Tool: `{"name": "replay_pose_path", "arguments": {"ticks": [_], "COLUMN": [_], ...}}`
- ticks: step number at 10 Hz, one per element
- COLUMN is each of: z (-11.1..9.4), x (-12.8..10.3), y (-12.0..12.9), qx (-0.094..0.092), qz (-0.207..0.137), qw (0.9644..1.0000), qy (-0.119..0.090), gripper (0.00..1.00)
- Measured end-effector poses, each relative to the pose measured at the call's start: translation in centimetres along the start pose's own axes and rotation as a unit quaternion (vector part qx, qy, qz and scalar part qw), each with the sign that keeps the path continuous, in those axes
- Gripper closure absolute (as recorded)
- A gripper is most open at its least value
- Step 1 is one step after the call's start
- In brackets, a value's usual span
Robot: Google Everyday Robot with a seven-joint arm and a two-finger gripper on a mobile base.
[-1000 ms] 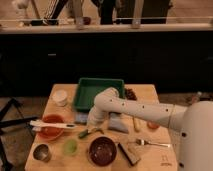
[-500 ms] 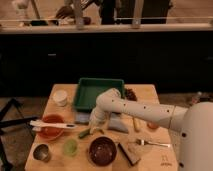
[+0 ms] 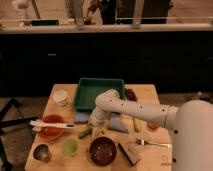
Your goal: Place pepper in plastic cup
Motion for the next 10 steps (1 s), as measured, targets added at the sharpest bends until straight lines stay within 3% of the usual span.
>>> {"name": "replay_pose_path", "arguments": {"ticks": [5,7,10], "z": [-0.7,-1.6,-4.2], "x": [0.9,0.7,-0.7], "y": [0.7,0.8,-0.3], "qx": [0.008,0.018,0.041], "qz": [0.004,-0.001,-0.021], "qw": [1.0000,0.9998,0.9989], "qy": [-0.004,-0.004,-0.005], "gripper": [0.93,1.00,1.00]}}
